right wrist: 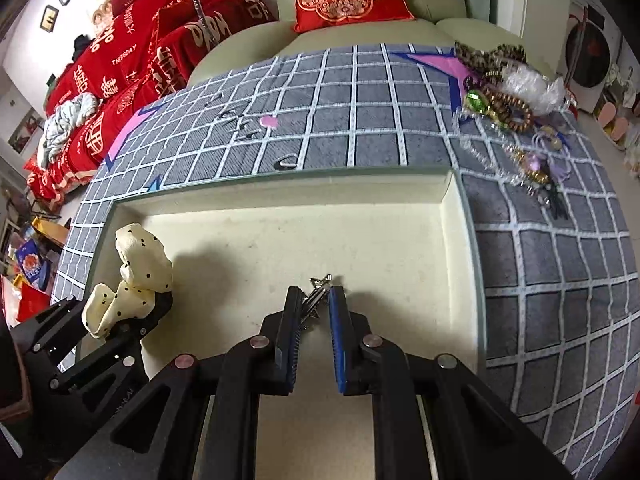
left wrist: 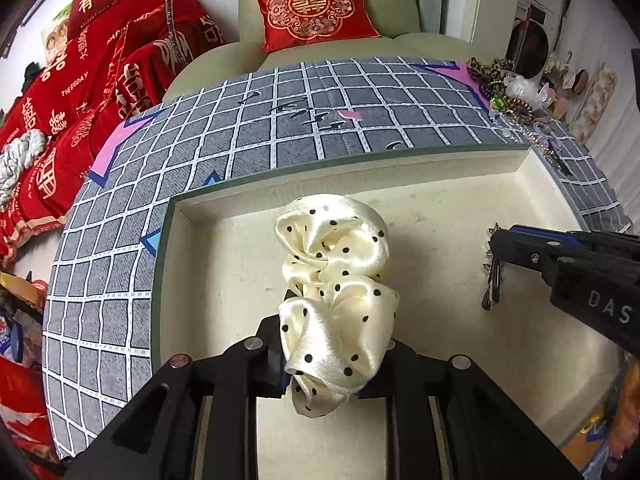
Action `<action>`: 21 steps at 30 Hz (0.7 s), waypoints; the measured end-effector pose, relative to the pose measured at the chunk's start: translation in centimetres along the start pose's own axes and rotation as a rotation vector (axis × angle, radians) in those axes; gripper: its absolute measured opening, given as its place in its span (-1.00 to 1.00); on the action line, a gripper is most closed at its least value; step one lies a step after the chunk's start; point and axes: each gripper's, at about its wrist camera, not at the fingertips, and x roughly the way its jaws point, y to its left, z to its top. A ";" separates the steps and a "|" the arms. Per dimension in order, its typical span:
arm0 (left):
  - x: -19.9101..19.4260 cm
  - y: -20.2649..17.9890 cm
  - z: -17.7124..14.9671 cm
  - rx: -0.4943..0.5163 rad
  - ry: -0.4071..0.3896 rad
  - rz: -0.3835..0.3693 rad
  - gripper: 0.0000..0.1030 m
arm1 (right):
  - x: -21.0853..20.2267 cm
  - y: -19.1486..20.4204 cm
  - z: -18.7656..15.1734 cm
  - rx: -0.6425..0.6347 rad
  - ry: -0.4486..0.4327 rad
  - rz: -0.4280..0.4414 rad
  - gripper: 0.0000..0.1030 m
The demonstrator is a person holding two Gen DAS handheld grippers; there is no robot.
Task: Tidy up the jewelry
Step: 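Carry the scrunchie with the left tool while the right tool carries the silver clip over the tray, then open the left tool to drop the scrunchie while the right tool releases the clip in the tray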
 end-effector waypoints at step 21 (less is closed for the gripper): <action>-4.8 1.4 -0.4 -0.048 -0.082 0.072 1.00 | -6.8 -1.2 -1.8 0.106 -0.095 0.099 0.37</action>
